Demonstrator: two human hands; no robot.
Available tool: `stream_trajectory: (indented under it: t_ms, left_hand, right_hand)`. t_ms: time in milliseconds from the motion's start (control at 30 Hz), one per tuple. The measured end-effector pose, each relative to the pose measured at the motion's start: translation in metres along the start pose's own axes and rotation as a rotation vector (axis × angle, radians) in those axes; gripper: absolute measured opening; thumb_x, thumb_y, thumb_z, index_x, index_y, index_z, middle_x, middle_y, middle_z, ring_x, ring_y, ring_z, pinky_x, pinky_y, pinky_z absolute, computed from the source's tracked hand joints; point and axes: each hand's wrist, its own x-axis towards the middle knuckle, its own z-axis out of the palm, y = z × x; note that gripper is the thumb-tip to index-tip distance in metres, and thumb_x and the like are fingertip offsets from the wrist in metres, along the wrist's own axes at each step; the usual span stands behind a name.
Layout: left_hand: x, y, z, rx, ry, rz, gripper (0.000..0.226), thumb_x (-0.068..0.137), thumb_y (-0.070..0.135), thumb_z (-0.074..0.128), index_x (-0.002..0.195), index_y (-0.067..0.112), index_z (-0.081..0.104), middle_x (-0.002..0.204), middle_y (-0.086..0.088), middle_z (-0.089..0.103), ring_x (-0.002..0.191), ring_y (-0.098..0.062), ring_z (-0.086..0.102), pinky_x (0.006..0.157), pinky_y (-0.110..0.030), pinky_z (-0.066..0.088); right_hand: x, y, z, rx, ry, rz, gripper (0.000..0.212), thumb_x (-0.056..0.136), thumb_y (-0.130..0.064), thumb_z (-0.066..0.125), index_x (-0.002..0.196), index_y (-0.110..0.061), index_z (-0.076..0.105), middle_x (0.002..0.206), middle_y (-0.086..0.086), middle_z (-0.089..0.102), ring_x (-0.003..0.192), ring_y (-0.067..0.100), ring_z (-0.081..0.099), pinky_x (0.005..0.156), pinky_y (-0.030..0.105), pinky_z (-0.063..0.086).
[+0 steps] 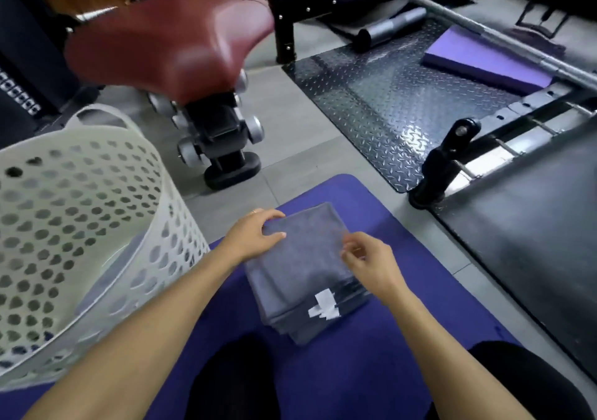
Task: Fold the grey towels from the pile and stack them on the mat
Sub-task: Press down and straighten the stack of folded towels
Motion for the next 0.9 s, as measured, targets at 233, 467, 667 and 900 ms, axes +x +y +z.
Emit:
stream_trajectory:
  t_ms: [233, 467, 667, 900]
  left_hand:
    - [0.065, -0.003, 0.023, 0.306, -0.353, 0.088, 0.096, 0.066, 0.067, 0.07, 0.147, 0.049, 0.021, 0.14, 0.009, 0.042, 0.127, -0.016, 0.045, 0.105, -0.035, 0.039]
    - [0.051, -0.023, 0.04, 0.318, -0.256, 0.19, 0.091, 0.073, 0.07, 0.061, 0.148, 0.059, 0.011, 0.141, 0.009, 0.036, 0.122, -0.015, 0.046, 0.099, -0.035, 0.045]
    - [0.063, -0.035, 0.034, 0.075, -0.355, 0.032, 0.1, 0.067, 0.067, 0.075, 0.145, 0.063, 0.012, 0.141, 0.012, 0.038, 0.127, -0.011, 0.042, 0.105, -0.033, 0.039]
    - [0.053, -0.026, 0.031, 0.06, -0.269, 0.019, 0.099, 0.057, 0.066, 0.078, 0.139, 0.067, 0.023, 0.131, 0.02, 0.049, 0.122, -0.006, 0.048, 0.103, -0.04, 0.044]
  right_hand:
    - [0.022, 0.036, 0.007, -0.069, 0.016, -0.108, 0.031, 0.086, -0.029, 0.072, 0.117, -0.032, 0.066, 0.116, -0.018, 0.055, 0.104, 0.006, 0.057, 0.086, 0.036, 0.052]
    - [0.051, 0.062, 0.034, -0.093, -0.182, -0.034, 0.077, 0.081, -0.056, 0.07, 0.148, -0.044, 0.033, 0.152, -0.011, 0.027, 0.133, 0.009, 0.04, 0.104, 0.034, 0.044]
    - [0.061, 0.066, 0.03, -0.154, -0.266, -0.087, 0.086, 0.078, -0.071, 0.062, 0.151, -0.049, 0.02, 0.154, -0.014, 0.024, 0.136, 0.01, 0.037, 0.108, 0.039, 0.042]
    - [0.046, 0.058, 0.032, -0.254, -0.141, -0.2, 0.082, 0.083, -0.05, 0.071, 0.152, -0.041, 0.028, 0.152, -0.007, 0.03, 0.131, 0.016, 0.042, 0.097, 0.033, 0.046]
